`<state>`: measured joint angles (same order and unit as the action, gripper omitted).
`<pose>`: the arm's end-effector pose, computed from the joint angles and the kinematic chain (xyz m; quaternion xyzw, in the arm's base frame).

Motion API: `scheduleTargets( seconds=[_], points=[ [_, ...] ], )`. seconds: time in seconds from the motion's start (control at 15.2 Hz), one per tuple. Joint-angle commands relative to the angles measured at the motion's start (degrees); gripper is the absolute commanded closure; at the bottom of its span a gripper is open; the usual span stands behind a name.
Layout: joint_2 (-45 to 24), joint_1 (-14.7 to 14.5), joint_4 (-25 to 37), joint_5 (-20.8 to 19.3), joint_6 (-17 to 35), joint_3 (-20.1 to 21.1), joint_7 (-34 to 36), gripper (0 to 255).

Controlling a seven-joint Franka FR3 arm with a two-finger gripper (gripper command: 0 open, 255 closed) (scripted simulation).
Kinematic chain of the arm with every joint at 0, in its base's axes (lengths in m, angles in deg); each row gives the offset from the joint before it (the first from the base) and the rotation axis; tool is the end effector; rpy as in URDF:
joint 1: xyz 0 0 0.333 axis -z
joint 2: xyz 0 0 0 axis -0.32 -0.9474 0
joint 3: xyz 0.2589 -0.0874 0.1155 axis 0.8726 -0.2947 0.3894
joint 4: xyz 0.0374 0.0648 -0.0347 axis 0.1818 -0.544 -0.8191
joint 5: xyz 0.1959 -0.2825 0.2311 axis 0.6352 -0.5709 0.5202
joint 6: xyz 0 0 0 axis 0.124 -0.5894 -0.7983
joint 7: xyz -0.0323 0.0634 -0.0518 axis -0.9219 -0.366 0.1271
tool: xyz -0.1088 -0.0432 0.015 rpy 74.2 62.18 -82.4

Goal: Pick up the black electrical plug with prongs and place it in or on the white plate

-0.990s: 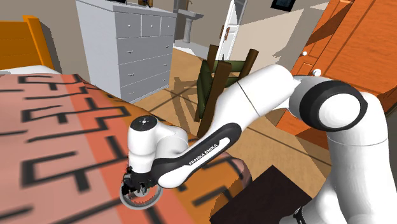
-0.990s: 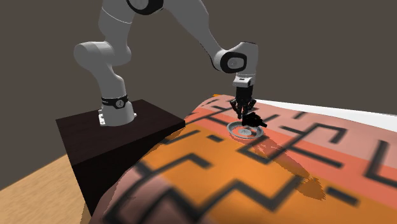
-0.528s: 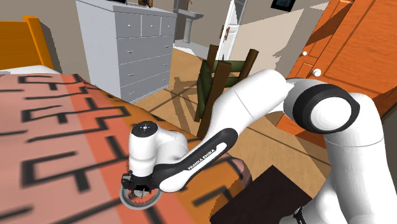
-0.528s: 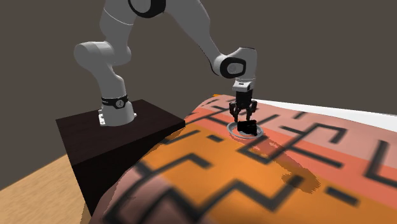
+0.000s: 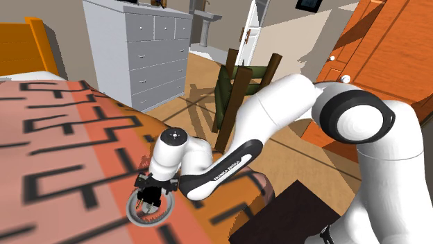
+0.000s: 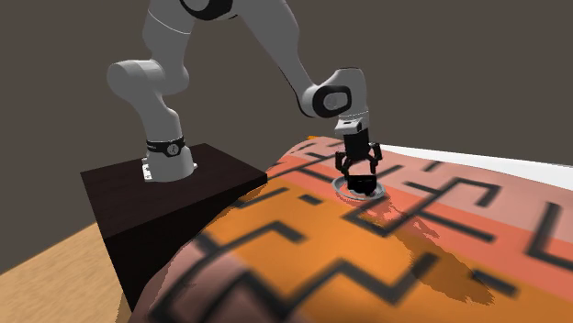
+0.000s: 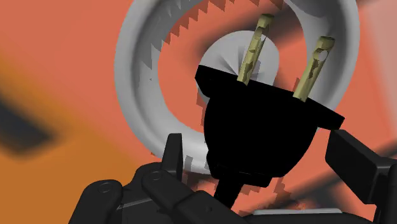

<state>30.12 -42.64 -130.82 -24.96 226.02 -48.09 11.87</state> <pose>0.4997 0.4140 0.1420 -0.9552 0.2743 -0.0918 0.0633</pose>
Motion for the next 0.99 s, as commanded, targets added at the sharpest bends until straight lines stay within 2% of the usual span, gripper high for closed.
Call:
scheduleTargets(
  seconds=[0.0, 0.2, 0.73, 0.79, 0.92],
  points=[
    [-1.4, -0.4, 0.8, -0.6, 0.8, -0.7, 0.4, 0],
    [-4.1, -1.2, 2.5, -1.4, 1.9, -1.7, 0.9, 0],
    [-4.1, -1.3, 2.5, -1.2, 2.0, -1.8, 0.8, 0],
    [-3.6, -1.0, 1.7, -1.3, 2.3, -1.7, 0.8, 255],
    [-3.2, -0.8, 0.9, -1.4, 2.6, -1.8, 0.8, 255]
  ],
)
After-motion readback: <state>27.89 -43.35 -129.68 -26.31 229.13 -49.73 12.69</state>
